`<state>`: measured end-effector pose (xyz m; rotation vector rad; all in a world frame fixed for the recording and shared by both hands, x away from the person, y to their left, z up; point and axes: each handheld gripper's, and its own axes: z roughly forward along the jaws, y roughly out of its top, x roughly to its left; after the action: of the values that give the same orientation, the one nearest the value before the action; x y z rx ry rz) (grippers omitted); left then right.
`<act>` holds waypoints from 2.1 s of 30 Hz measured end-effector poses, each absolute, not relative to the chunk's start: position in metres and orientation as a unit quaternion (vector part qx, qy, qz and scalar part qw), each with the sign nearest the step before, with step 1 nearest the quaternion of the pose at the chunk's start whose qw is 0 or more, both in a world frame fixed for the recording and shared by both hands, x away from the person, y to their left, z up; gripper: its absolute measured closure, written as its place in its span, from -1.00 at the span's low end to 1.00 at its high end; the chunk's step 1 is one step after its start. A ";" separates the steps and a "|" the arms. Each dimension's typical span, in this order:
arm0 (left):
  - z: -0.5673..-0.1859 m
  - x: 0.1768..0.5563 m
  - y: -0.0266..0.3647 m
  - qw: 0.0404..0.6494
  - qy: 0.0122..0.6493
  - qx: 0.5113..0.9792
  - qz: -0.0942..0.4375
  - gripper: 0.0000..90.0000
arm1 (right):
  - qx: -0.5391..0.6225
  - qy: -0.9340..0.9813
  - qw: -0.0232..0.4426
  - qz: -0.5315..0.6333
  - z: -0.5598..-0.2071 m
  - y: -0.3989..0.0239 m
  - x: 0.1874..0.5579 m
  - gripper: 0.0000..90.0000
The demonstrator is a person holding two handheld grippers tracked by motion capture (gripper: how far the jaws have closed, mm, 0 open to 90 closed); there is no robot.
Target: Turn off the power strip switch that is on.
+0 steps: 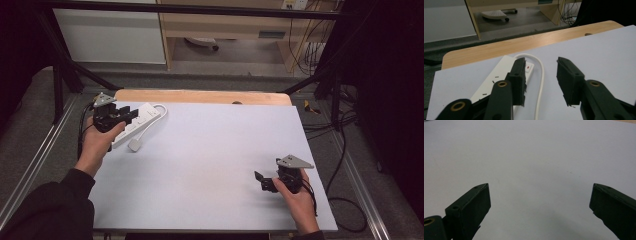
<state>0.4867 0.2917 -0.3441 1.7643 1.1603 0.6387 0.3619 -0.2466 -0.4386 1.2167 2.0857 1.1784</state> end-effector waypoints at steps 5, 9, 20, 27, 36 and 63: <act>-0.349 0.493 0.293 0.450 0.467 0.715 0.263 0.49 | 0.441 0.756 0.227 0.427 -0.438 -0.247 0.362 -0.91; -0.351 0.496 0.292 0.448 0.465 0.716 0.264 0.57 | 0.441 0.756 0.226 0.427 -0.438 -0.247 0.362 -0.91; -0.352 0.503 0.288 0.451 0.459 0.719 0.264 0.70 | 0.440 0.756 0.228 0.428 -0.438 -0.247 0.362 -0.91; -0.355 0.510 0.287 0.450 0.459 0.719 0.263 0.78 | 0.438 0.757 0.229 0.428 -0.438 -0.247 0.362 -0.91; -0.361 0.516 0.286 0.449 0.462 0.719 0.260 0.86 | 0.437 0.758 0.230 0.427 -0.438 -0.246 0.362 -0.92; -0.380 0.532 0.294 0.429 0.476 0.725 0.254 1.00 | 0.438 0.758 0.230 0.426 -0.438 -0.245 0.363 -0.92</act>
<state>0.5316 0.2935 -0.3798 1.8093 1.1894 0.6331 0.3627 -0.2455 -0.4382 1.2045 2.0846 1.1722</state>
